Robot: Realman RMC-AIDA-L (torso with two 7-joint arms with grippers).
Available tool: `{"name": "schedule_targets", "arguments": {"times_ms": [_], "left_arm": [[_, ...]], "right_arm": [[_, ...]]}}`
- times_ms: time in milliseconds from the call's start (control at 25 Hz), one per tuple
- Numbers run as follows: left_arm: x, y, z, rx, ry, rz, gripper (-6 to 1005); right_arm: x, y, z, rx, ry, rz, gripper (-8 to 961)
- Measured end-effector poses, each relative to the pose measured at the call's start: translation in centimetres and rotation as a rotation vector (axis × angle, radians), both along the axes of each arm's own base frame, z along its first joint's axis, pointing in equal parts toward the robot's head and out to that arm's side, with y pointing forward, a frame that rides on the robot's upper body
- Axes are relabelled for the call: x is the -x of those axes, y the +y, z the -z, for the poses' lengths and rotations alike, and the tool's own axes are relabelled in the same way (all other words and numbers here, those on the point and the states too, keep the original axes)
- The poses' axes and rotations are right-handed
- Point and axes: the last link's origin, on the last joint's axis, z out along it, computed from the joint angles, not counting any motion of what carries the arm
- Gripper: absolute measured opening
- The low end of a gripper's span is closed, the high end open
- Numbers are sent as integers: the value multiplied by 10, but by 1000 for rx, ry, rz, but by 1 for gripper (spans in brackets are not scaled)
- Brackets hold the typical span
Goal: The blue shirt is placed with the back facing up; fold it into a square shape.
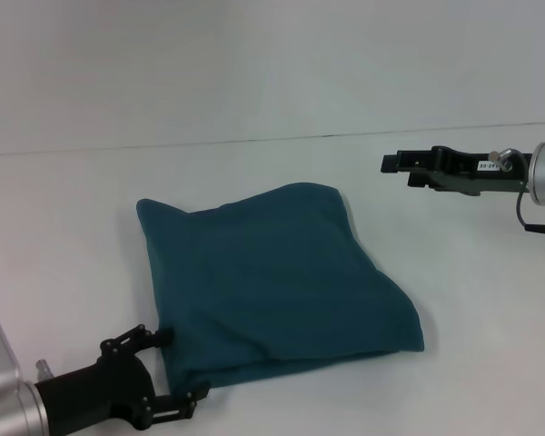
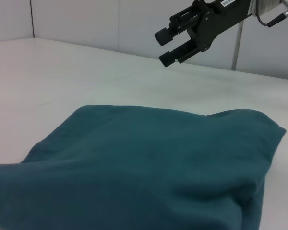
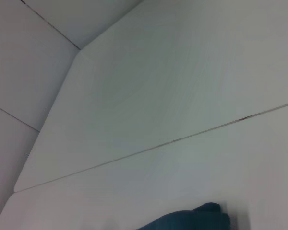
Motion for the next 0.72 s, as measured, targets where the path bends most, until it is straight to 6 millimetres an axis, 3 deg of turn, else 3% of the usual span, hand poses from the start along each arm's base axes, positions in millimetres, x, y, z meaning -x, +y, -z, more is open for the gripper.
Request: {"name": "schedule_targets", "arguments": {"times_ms": [440, 640, 720], "left_arm": [[6, 5, -4, -27, 35, -17, 933], [7, 6, -10, -37, 38, -25, 824], [6, 7, -10, -31, 38, -27, 825]], "right_arm": [[0, 1, -1, -6, 5, 1, 704], [0, 1, -2, -7, 6, 3, 703], [0, 1, -2, -7, 6, 3, 703]]}}
